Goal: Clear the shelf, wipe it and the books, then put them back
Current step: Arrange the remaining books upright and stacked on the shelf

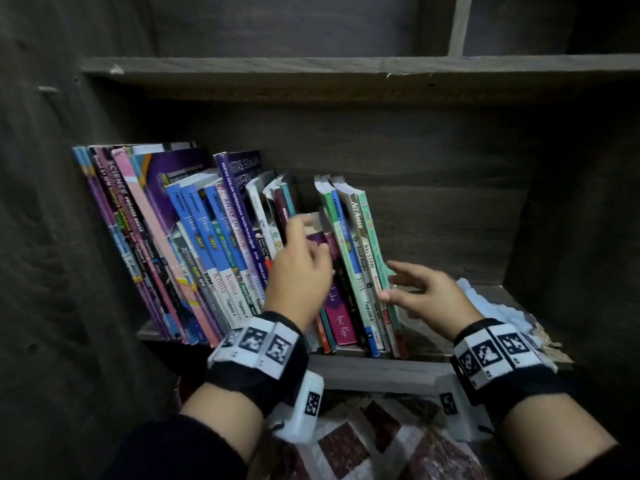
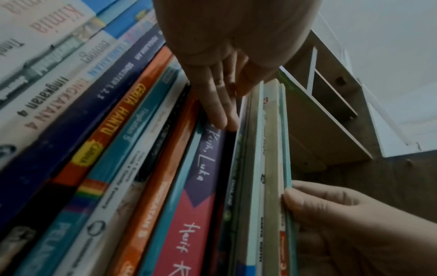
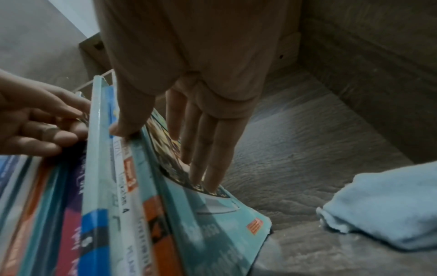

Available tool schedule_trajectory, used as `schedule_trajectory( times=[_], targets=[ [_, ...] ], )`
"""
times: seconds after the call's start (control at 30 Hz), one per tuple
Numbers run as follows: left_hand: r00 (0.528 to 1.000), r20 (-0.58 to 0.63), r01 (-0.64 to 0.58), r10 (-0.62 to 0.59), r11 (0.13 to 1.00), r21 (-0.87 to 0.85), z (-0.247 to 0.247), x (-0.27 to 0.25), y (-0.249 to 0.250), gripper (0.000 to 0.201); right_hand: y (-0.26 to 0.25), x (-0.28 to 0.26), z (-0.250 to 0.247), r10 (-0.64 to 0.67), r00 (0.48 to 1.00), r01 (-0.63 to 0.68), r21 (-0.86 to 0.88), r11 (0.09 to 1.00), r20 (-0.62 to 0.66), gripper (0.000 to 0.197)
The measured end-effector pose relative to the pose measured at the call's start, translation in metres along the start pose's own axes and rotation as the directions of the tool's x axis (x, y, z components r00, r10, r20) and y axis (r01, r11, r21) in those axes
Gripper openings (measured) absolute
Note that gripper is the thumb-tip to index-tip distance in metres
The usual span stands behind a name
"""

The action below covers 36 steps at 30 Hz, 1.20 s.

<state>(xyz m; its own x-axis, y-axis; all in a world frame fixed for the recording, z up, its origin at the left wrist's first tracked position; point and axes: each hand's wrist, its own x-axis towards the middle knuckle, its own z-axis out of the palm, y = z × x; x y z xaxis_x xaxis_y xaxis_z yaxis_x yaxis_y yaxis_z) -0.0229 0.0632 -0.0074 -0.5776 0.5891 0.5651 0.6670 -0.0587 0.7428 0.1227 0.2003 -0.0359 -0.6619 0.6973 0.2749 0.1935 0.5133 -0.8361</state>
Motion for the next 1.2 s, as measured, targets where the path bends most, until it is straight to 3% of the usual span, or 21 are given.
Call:
schedule_trajectory(
  times=[0.1, 0.3, 0.4, 0.5, 0.63, 0.73, 0.83, 0.93, 1.03, 1.13, 1.2],
  targets=[
    [0.996, 0.025, 0.093, -0.09, 0.989, -0.111, -0.003, 0.003, -0.003, 0.041, 0.003, 0.001, 0.001, -0.009, 1.0, 0.009, -0.025, 1.0, 0.003, 0.051],
    [0.988, 0.12, 0.1, -0.097, 0.995, -0.016, -0.001, -0.001, -0.011, 0.054, 0.005, 0.0, 0.008, -0.057, 0.998, 0.062, -0.173, 0.983, 0.032, 0.054],
    [0.991, 0.127, 0.031, -0.036, 0.998, 0.047, -0.002, 0.0, -0.01, 0.042, 0.0, 0.0, 0.016, -0.054, 0.999, 0.053, -0.218, 0.974, 0.003, 0.055],
    [0.99, 0.129, -0.074, 0.058, 0.99, 0.121, -0.002, -0.001, -0.003, 0.016, -0.012, -0.002, 0.022, -0.034, 0.999, 0.025, -0.294, 0.956, -0.026, 0.052],
    [0.988, 0.11, -0.129, 0.112, 0.978, 0.163, 0.0, -0.004, 0.003, 0.017, -0.021, -0.008, 0.023, -0.047, 0.998, 0.029, -0.326, 0.945, -0.048, 0.055],
    [0.994, 0.085, -0.075, 0.068, 0.994, 0.08, 0.0, -0.003, 0.001, 0.024, -0.017, -0.005, 0.029, -0.01, 1.0, 0.006, -0.273, 0.962, -0.013, 0.071],
    [1.0, 0.017, -0.007, 0.008, 1.0, -0.026, -0.003, -0.01, 0.002, 0.031, -0.002, 0.003, 0.037, 0.105, 0.983, -0.076, -0.186, 0.98, 0.153, 0.095],
    [0.998, -0.037, 0.038, -0.041, 0.996, -0.081, -0.004, -0.02, 0.008, 0.037, 0.023, 0.013, 0.03, 0.168, 0.948, -0.177, 0.009, 0.984, 0.272, 0.12],
    [0.992, 0.021, 0.125, -0.124, 0.991, -0.042, 0.0, -0.022, 0.006, 0.033, 0.025, 0.019, 0.018, 0.272, 0.931, -0.296, 0.069, 0.953, 0.243, 0.098],
    [0.933, 0.248, 0.262, -0.262, 0.965, 0.034, 0.011, -0.024, 0.006, 0.025, 0.018, 0.019, 0.02, 0.344, 0.927, -0.37, 0.218, 0.903, 0.149, 0.057],
    [0.895, 0.271, 0.371, -0.354, 0.929, -0.012, 0.014, -0.026, 0.007, 0.029, 0.019, 0.021, 0.029, 0.388, 0.912, -0.409, 0.28, 0.868, 0.132, 0.057]
  ],
)
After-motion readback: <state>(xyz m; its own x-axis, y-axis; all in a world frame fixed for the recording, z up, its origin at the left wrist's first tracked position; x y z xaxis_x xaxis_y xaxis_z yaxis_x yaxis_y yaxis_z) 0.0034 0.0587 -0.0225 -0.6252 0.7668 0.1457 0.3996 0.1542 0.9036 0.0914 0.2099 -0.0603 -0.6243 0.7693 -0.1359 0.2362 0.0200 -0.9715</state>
